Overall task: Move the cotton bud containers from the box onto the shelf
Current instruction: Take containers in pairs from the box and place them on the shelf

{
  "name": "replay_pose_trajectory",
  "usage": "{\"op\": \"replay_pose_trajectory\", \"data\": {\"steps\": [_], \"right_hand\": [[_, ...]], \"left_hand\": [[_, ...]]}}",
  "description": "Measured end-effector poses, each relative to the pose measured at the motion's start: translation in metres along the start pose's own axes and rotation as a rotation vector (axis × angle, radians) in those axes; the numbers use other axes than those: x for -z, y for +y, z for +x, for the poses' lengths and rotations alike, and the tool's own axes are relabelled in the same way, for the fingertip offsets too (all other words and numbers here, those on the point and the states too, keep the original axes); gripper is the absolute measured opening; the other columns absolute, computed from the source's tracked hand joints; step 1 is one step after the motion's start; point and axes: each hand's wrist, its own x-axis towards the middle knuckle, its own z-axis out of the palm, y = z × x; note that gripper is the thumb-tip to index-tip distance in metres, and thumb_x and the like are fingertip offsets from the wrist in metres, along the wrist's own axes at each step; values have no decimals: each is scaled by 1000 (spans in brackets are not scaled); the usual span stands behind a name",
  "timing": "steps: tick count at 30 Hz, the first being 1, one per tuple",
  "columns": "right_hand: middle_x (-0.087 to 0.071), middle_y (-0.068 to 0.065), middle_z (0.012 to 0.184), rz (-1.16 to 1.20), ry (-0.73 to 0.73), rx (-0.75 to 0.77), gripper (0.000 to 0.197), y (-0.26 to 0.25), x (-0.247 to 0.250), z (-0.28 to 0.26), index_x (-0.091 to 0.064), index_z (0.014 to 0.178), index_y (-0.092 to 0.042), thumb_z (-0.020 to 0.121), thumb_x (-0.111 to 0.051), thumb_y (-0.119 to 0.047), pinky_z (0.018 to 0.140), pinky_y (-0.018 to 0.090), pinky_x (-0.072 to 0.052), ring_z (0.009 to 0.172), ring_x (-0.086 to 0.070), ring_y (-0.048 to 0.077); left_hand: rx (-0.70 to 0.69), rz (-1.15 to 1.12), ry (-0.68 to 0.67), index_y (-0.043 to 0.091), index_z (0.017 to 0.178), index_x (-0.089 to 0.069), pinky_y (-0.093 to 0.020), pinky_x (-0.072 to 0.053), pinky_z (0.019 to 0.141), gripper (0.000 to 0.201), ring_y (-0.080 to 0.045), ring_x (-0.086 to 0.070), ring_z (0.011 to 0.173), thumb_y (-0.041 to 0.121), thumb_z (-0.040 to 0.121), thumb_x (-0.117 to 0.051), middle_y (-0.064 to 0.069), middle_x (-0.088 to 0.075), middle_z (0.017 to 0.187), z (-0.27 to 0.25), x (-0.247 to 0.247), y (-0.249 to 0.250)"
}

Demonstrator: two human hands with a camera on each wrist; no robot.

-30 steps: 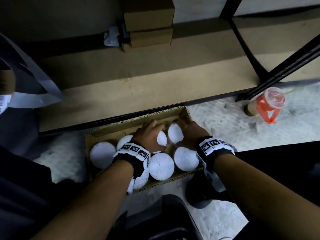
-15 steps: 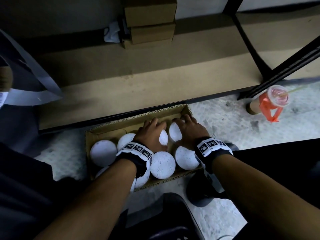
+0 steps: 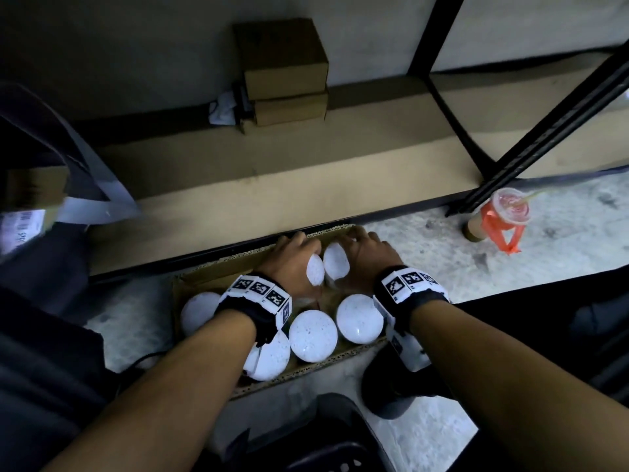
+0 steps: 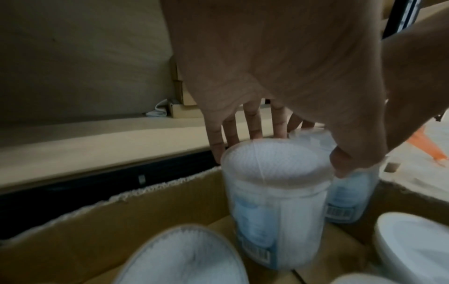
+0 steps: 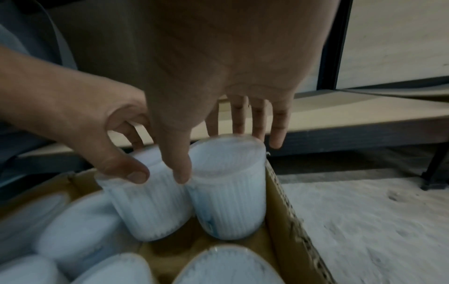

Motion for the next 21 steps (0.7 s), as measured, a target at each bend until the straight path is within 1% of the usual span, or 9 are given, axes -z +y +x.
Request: {"op": "replay_pose_trajectory", "data": {"steps": [2, 4, 5, 8, 12, 16, 19, 21], "right_hand": [[-33, 8, 144, 56, 9, -8, 78, -3, 16, -6, -38, 141, -27, 73, -67, -51, 96, 51, -47, 128, -39, 38], [-34, 7, 143, 76, 19, -7, 82, -5, 34, -14, -37, 143, -28, 71, -70, -48, 97, 50, -47, 131, -35, 38], [-35, 8, 142, 76, 26, -2, 84, -6, 43, -17, -36, 143, -28, 70, -71, -49, 97, 50, -47, 131, -35, 37], [-37, 9, 138, 64, 56, 20, 91, -12, 70, -33, -34, 145, -29, 67, -72, -54, 98, 48, -47, 126, -40, 36], [-42, 7, 134, 37, 152, 46, 89, -20, 108, -57, -39, 142, -32, 64, -73, -59, 95, 47, -49, 122, -45, 34], [-46, 6, 134, 51, 237, 67, 89, -25, 143, -80, -41, 142, -35, 64, -71, -64, 95, 43, -49, 122, -47, 31], [-53, 0, 126, 94, 300, 108, 83, -31, 171, -99, -48, 133, -41, 58, -65, -72, 90, 40, -52, 114, -55, 25], [-58, -2, 122, 97, 340, 147, 76, -36, 189, -111, -53, 128, -40, 60, -66, -70, 89, 38, -52, 111, -56, 22]], "left_hand": [[-5, -1, 10, 30, 110, -49, -38, -46, 87, 65, -25, -45, 105, 55, 56, -74, 4, -43, 115, -5, 16, 4], [-7, -2, 24, 31, 110, -48, -37, -47, 85, 64, -24, -45, 104, 54, 55, -72, 6, -41, 113, -12, 34, 7], [-12, 6, 32, 32, 111, -48, -38, -48, 84, 65, -24, -45, 104, 53, 54, -72, 7, -41, 113, -15, 43, 9], [-27, 47, 50, 32, 113, -48, -40, -49, 85, 67, -22, -44, 105, 53, 55, -73, 6, -43, 116, -27, 73, 16], [-75, 76, 103, 31, 107, -51, -41, -51, 83, 70, -23, -49, 100, 62, 46, -64, 5, -48, 109, -44, 116, 25], [-110, 107, 165, 35, 111, -53, -38, -52, 81, 72, -20, -50, 98, 64, 45, -65, 7, -49, 107, -64, 157, 35], [-143, 137, 224, 35, 115, -54, -39, -53, 80, 79, -16, -52, 97, 69, 43, -62, 9, -50, 108, -83, 185, 44], [-157, 150, 254, 34, 117, -55, -38, -52, 81, 80, -15, -53, 97, 68, 45, -62, 9, -51, 109, -95, 203, 50]]}}
